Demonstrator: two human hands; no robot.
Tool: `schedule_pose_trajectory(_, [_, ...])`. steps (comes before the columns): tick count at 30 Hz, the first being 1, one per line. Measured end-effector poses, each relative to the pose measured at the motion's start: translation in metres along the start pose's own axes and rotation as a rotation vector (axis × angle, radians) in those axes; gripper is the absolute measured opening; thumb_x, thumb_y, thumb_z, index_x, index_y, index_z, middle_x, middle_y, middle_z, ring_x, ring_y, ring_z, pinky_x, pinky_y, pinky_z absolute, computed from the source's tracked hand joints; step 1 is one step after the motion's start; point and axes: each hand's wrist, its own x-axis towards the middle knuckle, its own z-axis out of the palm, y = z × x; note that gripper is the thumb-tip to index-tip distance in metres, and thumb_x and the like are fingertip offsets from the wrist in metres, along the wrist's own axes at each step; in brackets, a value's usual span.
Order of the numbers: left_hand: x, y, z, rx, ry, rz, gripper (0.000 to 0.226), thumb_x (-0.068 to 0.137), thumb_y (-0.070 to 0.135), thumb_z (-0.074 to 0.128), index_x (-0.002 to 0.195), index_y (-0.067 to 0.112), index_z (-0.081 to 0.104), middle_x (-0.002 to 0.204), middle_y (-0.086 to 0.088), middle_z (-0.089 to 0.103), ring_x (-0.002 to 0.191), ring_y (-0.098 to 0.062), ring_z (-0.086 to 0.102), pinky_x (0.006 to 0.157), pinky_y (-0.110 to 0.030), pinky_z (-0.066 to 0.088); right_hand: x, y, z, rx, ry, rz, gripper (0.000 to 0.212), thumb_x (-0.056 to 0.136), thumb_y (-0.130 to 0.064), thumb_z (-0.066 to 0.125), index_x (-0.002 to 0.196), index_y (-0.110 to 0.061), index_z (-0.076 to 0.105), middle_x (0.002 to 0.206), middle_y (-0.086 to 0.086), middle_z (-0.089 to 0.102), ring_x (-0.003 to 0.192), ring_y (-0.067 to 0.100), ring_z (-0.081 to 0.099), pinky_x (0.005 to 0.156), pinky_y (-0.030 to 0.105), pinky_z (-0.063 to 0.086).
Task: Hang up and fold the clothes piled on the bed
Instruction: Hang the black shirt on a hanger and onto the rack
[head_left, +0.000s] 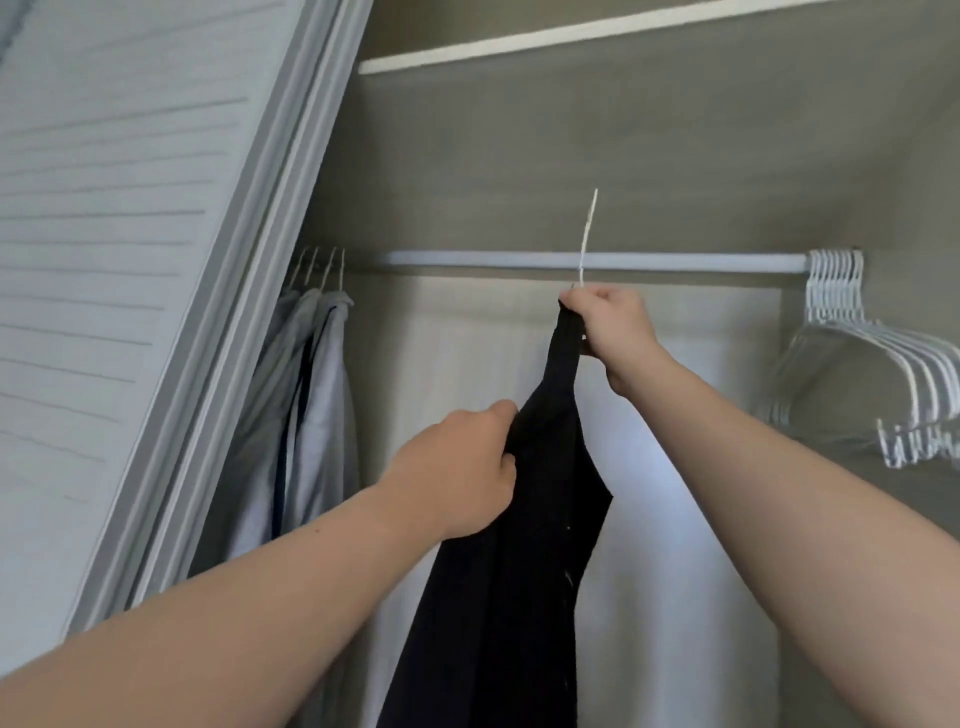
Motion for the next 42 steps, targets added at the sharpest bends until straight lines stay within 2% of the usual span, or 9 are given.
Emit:
schedule_pose_trajectory(4, [0.039,-0.014,-0.001,0.117,-0.006,0.009,0.006,0.098,0.022,0.045,0.096,0.023,0.04,0.084,-0.001,0.059,0.07,-0.022,0.058,0.062,-0.037,0.051,0.052,0.012,0.0,-0.07,-0.024,-0.01,0.004,0.093,-0.009,0.058,0.089,-0.01,0.058,0.08,0.012,0.05,0.067,0.022,0.05,0.059,0.028,0.045])
schedule_pose_trajectory(11, [0.065,-0.037,0.01,0.243,-0.071,0.029,0.01,0.094,0.016,0.042,0.093,0.024,0.037,0.08,0.001,0.052,0.069,-0.023,0.053,0.055,-0.033,0.037,0.091,0.043,-0.001,-0.115,-0.022,0.096,0.011,0.087,-0.006,0.062,0.078,-0.006,0.055,0.078,0.013,0.055,0.066,0.025,0.056,0.054,0.027,0.052])
schedule_pose_trajectory(16, [0.054,-0.049,0.024,0.277,-0.1,0.016,0.013,0.093,0.015,0.042,0.09,0.023,0.033,0.076,0.001,0.05,0.067,-0.024,0.052,0.058,-0.034,0.038,0.083,0.054,0.008,-0.07,-0.077,0.129,0.008,0.089,-0.013,0.063,0.09,-0.006,0.06,0.083,0.015,0.061,0.072,0.026,0.06,0.062,0.031,0.055])
schedule_pose_trajectory(21, [0.034,-0.056,0.032,0.339,-0.171,-0.009,0.017,0.091,0.015,0.045,0.091,0.023,0.029,0.075,0.0,0.049,0.064,-0.022,0.049,0.058,-0.034,0.039,0.056,0.039,0.019,-0.189,-0.163,0.113,0.021,0.089,-0.027,0.068,0.092,-0.013,0.054,0.081,0.009,0.063,0.054,0.019,0.059,0.047,0.025,0.053])
schedule_pose_trajectory(26, [0.017,-0.061,0.029,0.39,-0.218,-0.023,0.018,0.091,0.016,0.046,0.095,0.022,0.03,0.074,0.001,0.05,0.063,-0.021,0.051,0.058,-0.035,0.044,0.016,0.037,0.029,-0.412,-0.261,0.048,0.03,0.085,-0.027,0.068,0.102,-0.014,0.047,0.092,0.013,0.066,0.055,0.021,0.069,0.044,0.032,0.055])
schedule_pose_trajectory(30, [0.003,-0.063,0.027,0.458,-0.257,-0.021,0.018,0.092,0.017,0.044,0.095,0.023,0.027,0.074,0.002,0.047,0.063,-0.022,0.049,0.06,-0.037,0.043,0.006,0.042,0.032,-0.539,-0.178,-0.123,0.021,0.087,-0.021,0.057,0.102,-0.011,0.046,0.094,0.014,0.064,0.057,0.031,0.072,0.058,0.049,0.062])
schedule_pose_trajectory(35, [-0.006,-0.068,0.016,0.521,-0.261,-0.055,0.018,0.093,0.018,0.045,0.096,0.022,0.028,0.075,0.002,0.044,0.069,-0.026,0.051,0.062,-0.036,0.039,0.009,0.049,0.047,-0.494,-0.206,-0.191,0.021,0.09,-0.018,0.055,0.105,-0.003,0.053,0.096,0.017,0.067,0.078,0.038,0.069,0.076,0.05,0.059])
schedule_pose_trajectory(38, [-0.009,-0.071,0.008,0.542,-0.262,-0.084,0.018,0.093,0.018,0.045,0.096,0.022,0.028,0.077,0.001,0.044,0.072,-0.026,0.052,0.063,-0.036,0.039,0.012,0.054,0.058,-0.437,-0.231,-0.23,0.023,0.092,-0.015,0.053,0.103,0.005,0.059,0.089,0.022,0.069,0.08,0.039,0.069,0.077,0.05,0.059])
schedule_pose_trajectory(42, [-0.013,-0.079,-0.003,0.594,-0.239,-0.123,0.016,0.092,0.016,0.045,0.098,0.021,0.031,0.075,0.002,0.045,0.061,-0.02,0.045,0.055,-0.034,0.033,0.019,0.062,0.078,-0.383,-0.275,-0.255,0.021,0.096,-0.013,0.053,0.101,0.006,0.06,0.087,0.025,0.07,0.077,0.039,0.069,0.077,0.049,0.057])
